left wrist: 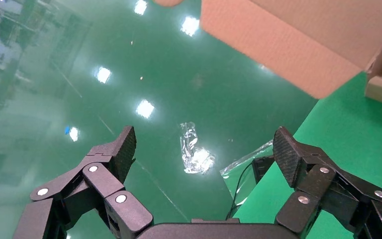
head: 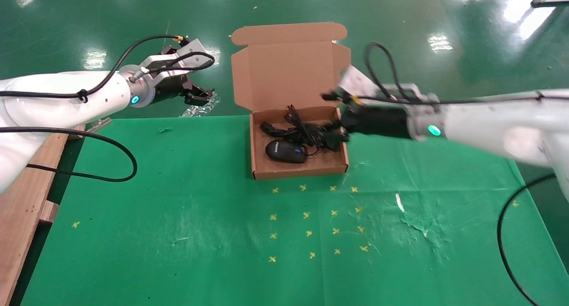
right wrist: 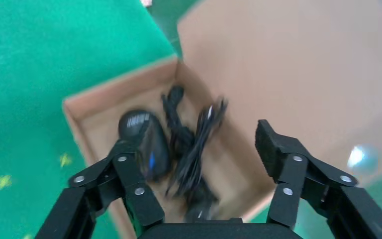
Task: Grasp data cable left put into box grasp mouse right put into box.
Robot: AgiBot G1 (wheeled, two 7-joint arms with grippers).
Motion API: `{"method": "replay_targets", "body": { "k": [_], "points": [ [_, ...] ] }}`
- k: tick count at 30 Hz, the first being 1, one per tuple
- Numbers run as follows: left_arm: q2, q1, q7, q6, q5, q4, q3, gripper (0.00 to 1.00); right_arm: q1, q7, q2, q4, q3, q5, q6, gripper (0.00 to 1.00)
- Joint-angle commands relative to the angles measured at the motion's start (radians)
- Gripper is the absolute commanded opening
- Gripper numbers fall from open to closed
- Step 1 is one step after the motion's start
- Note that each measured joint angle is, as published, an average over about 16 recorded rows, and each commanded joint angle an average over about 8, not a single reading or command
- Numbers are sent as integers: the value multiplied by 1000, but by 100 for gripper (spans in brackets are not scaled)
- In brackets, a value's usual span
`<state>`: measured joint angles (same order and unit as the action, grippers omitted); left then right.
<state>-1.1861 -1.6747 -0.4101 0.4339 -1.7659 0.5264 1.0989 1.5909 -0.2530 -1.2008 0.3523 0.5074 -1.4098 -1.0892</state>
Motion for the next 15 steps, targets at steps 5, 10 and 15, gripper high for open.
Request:
{"method": "replay_targets", "body": {
  "k": [5, 10, 15],
  "points": [
    [0, 0, 0, 0, 0, 0, 0, 100, -48, 41, 55, 87, -21, 63, -38, 100],
    [0, 0, 0, 0, 0, 0, 0, 100, -95, 81, 108, 170, -42, 124, -74, 100],
    [0, 0, 0, 0, 0, 0, 0, 100, -141, 120, 161, 254, -62, 185, -111, 100]
  ]
}}
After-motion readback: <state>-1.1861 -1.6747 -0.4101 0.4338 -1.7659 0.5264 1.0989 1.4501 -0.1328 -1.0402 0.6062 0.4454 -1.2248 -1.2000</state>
